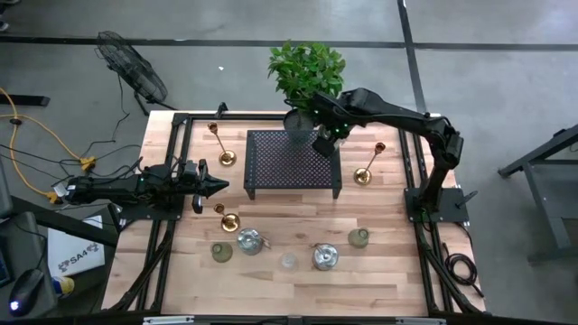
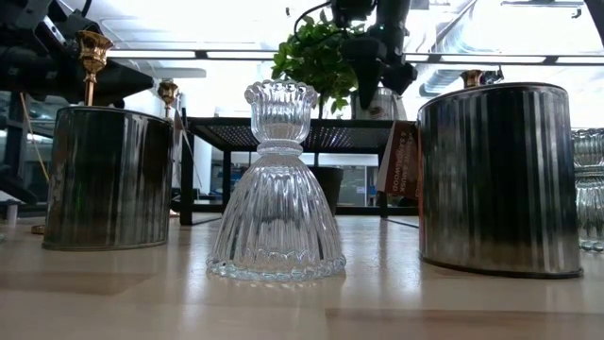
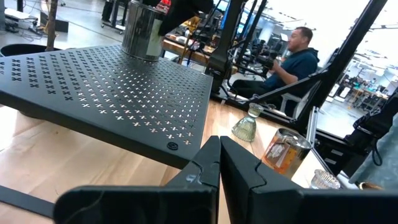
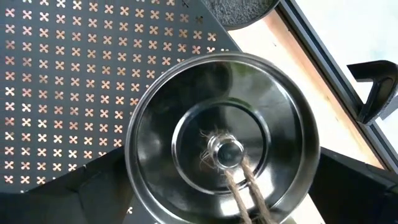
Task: Pick & Place candle stick holders
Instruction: Put the top silver scented candle on the shelf, then put the right silver scented candle on the shelf aligned with the other silver scented candle
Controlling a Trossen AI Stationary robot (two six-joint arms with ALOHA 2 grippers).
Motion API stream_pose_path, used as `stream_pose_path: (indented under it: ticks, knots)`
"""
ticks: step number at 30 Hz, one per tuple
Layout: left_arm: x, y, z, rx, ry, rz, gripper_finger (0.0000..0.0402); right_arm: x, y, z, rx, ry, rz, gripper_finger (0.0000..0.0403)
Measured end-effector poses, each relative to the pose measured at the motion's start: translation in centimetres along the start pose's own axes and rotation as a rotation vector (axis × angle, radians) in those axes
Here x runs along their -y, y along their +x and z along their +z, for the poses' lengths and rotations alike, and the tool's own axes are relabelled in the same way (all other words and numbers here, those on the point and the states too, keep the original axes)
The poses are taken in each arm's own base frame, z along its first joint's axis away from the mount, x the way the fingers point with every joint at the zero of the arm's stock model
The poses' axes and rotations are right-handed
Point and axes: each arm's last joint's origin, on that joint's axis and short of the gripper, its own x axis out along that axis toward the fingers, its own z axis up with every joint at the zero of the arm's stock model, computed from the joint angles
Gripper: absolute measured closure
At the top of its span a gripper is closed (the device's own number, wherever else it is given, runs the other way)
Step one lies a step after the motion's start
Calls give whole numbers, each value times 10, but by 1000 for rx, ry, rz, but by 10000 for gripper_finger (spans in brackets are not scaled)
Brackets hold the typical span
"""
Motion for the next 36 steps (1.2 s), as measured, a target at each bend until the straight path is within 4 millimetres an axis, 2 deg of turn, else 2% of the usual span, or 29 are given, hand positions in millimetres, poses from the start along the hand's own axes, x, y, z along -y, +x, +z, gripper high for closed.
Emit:
stream_pose_path:
  ticks: [20,36]
  knots:
    - [0,0,0,0,0,0,400,0,-7,1,49,20,19,5]
    - [0,0,0,0,0,0,400,14,-59,-21,178,80,56,5]
